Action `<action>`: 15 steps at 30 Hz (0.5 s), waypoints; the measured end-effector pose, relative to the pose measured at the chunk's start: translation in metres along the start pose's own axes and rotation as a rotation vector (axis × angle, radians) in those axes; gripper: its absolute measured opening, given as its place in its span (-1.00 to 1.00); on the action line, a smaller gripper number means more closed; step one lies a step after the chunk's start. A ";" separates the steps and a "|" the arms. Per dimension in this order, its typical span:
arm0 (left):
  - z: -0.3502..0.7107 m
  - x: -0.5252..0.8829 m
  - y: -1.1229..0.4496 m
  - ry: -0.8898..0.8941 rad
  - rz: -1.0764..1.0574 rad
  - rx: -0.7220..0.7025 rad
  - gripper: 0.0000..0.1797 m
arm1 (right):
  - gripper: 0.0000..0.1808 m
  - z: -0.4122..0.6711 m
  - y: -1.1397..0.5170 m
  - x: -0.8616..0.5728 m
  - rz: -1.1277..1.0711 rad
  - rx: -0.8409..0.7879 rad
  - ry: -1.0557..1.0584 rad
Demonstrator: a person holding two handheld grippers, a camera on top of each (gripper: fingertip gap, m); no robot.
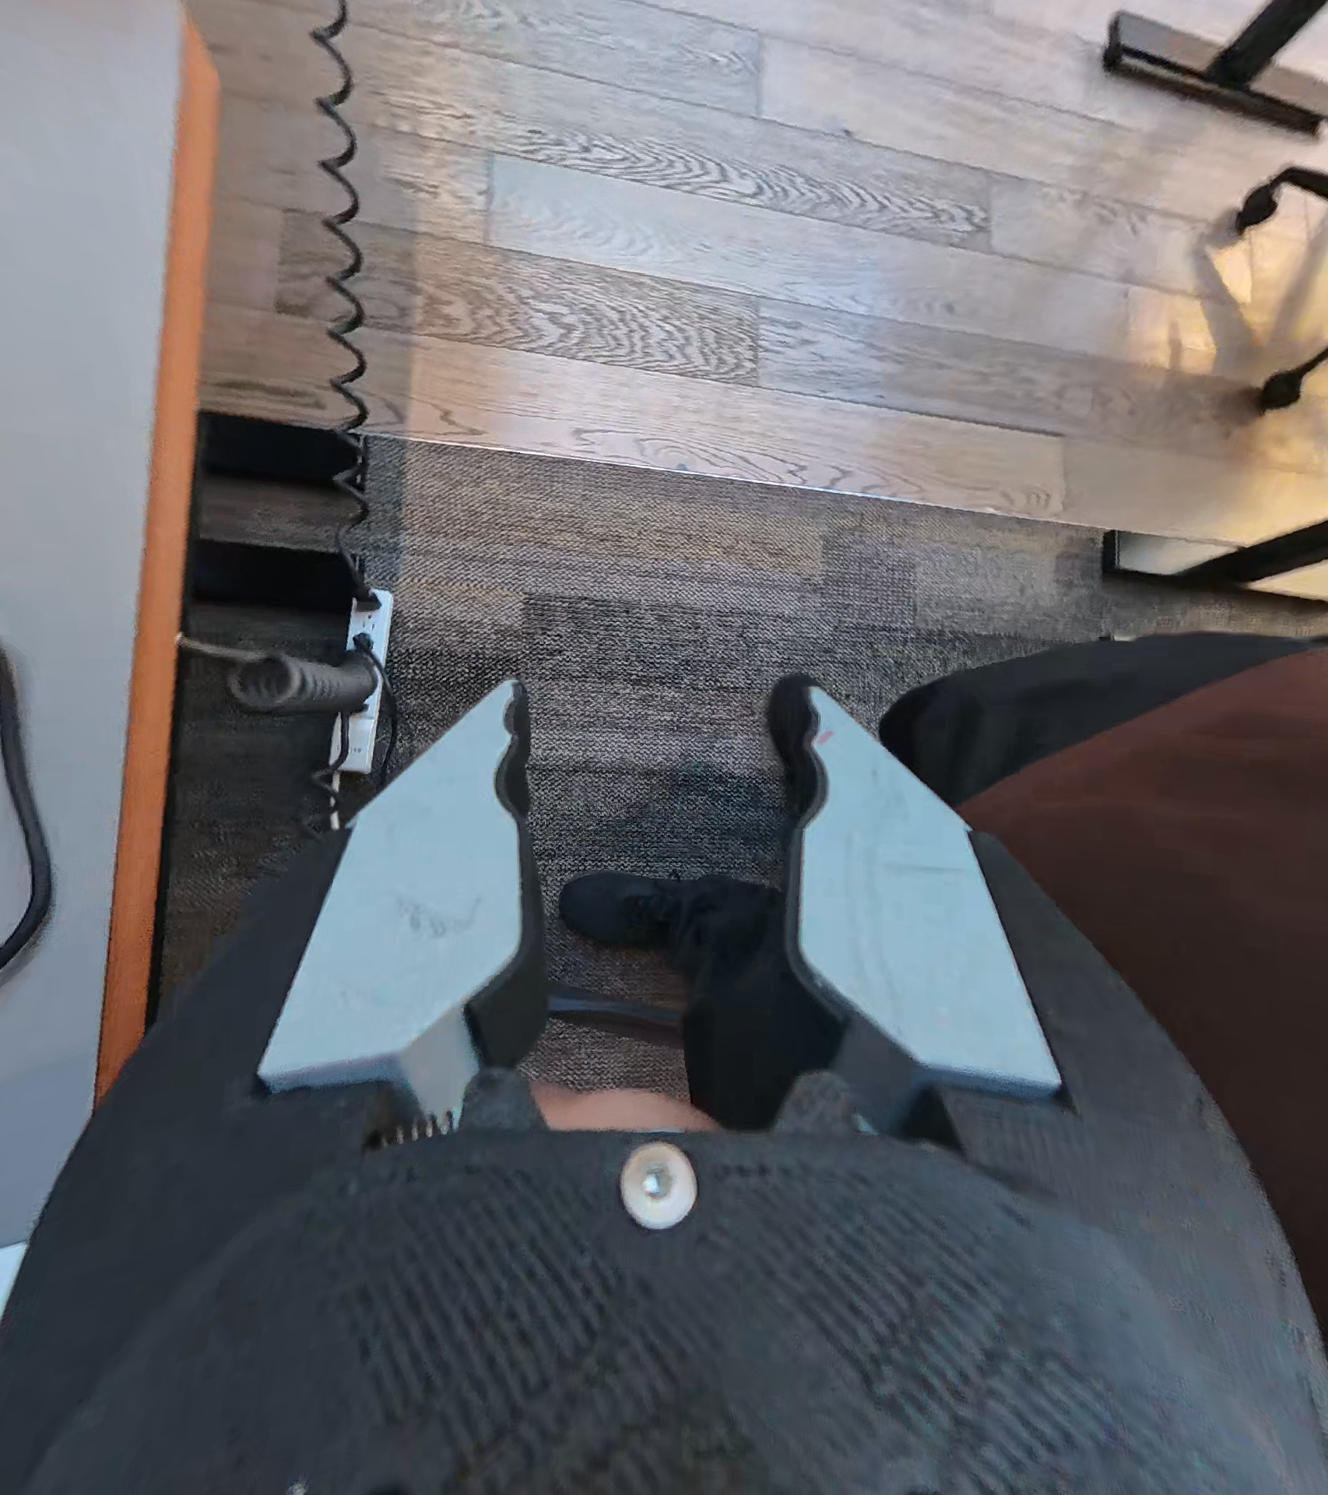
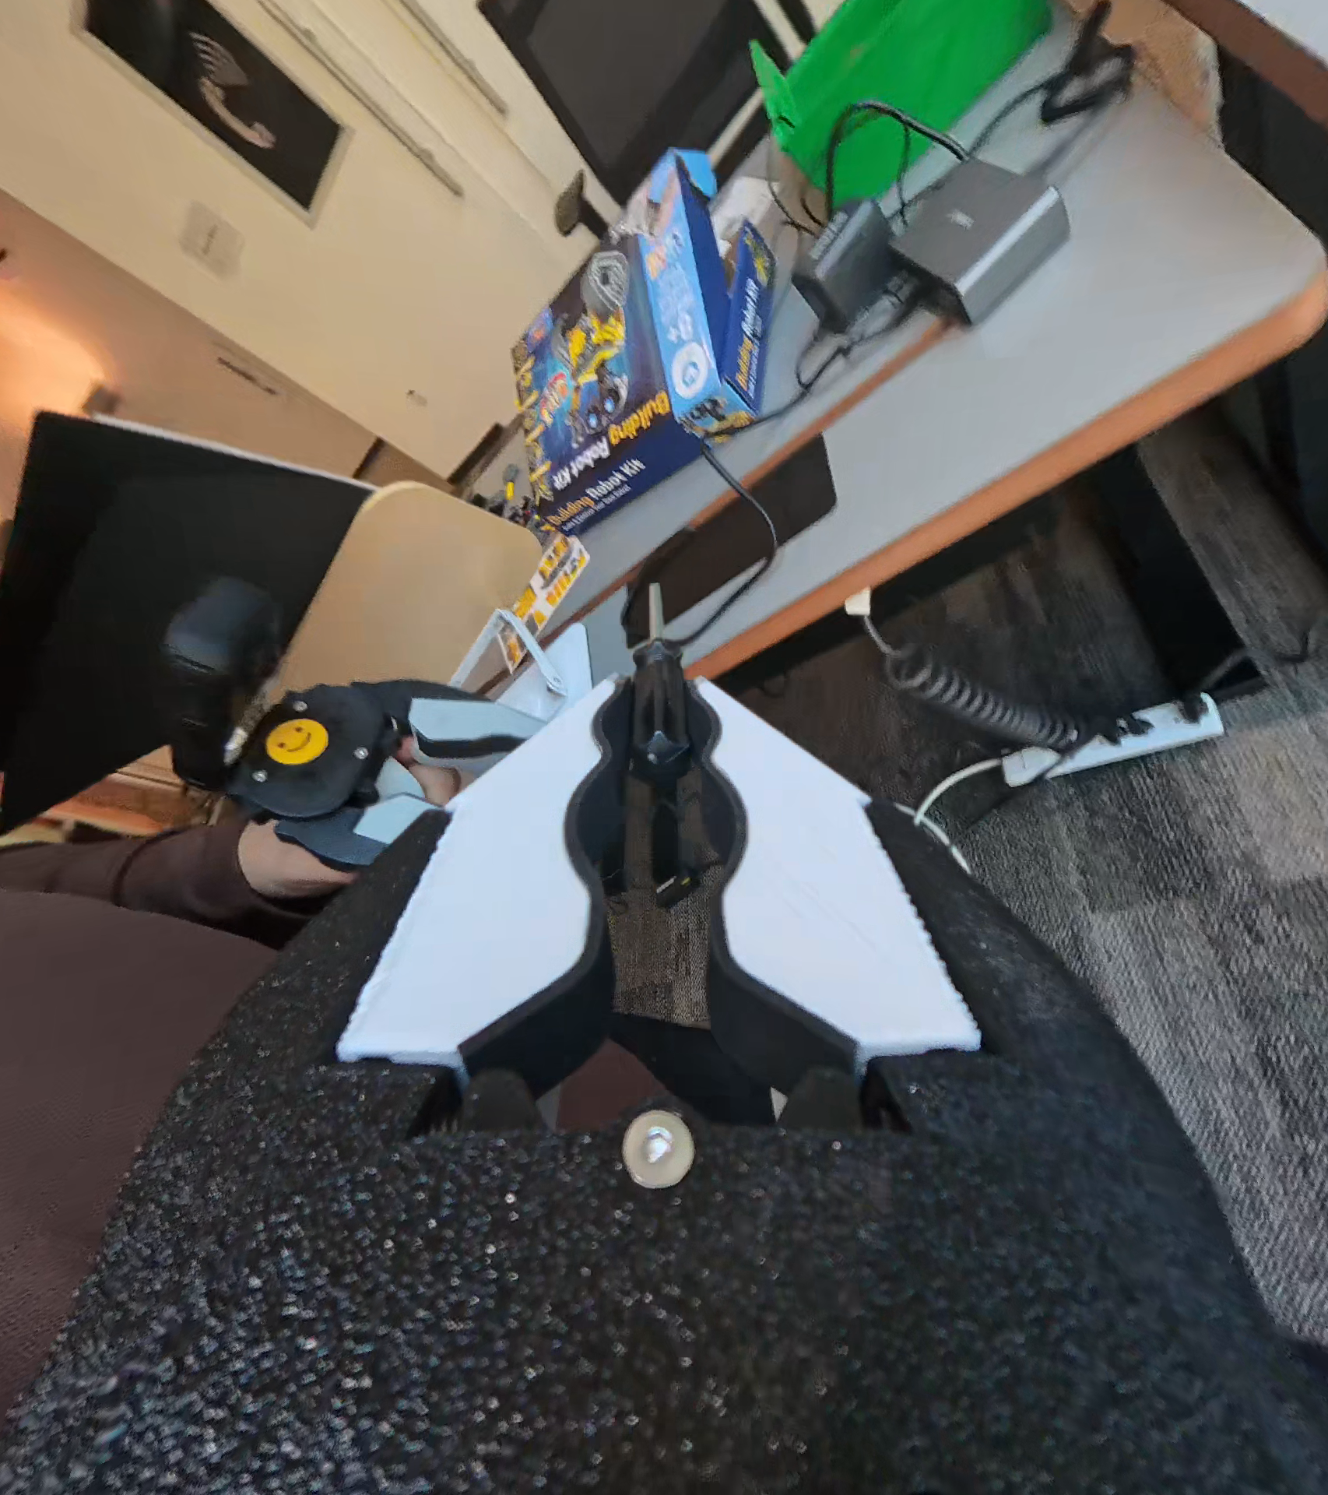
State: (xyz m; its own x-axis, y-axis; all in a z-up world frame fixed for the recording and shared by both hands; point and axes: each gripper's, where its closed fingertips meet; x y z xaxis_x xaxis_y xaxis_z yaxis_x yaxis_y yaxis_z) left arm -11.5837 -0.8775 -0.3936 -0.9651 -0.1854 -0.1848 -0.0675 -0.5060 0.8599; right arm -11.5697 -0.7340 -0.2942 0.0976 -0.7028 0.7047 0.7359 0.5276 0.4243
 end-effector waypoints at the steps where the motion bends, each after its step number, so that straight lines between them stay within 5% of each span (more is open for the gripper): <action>1: -0.001 0.011 -0.001 0.037 0.006 0.002 -0.29 | -0.88 0.016 -0.004 -0.002 0.003 -0.001 0.015; 7: 0.013 0.038 -0.020 0.140 -0.016 0.065 -0.29 | -0.88 0.099 0.010 -0.030 0.004 -0.113 0.048; 15: 0.123 -0.007 -0.089 -0.206 -0.002 0.222 -0.28 | -0.88 0.092 0.147 -0.154 -0.153 -0.337 -0.049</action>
State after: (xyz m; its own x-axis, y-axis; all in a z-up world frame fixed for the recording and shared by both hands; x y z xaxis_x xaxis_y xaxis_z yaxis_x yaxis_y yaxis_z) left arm -11.6019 -0.7274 -0.4098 -0.9944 0.0014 -0.1054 -0.1008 -0.3057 0.9468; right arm -11.5381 -0.5048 -0.2879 -0.0567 -0.7334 0.6774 0.9197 0.2257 0.3213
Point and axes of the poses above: each gripper's, where its closed fingertips meet, y back along the fingers, z out of its top, x = y × z across the jaws, and after that the axes turned 8 degrees about x, right-handed
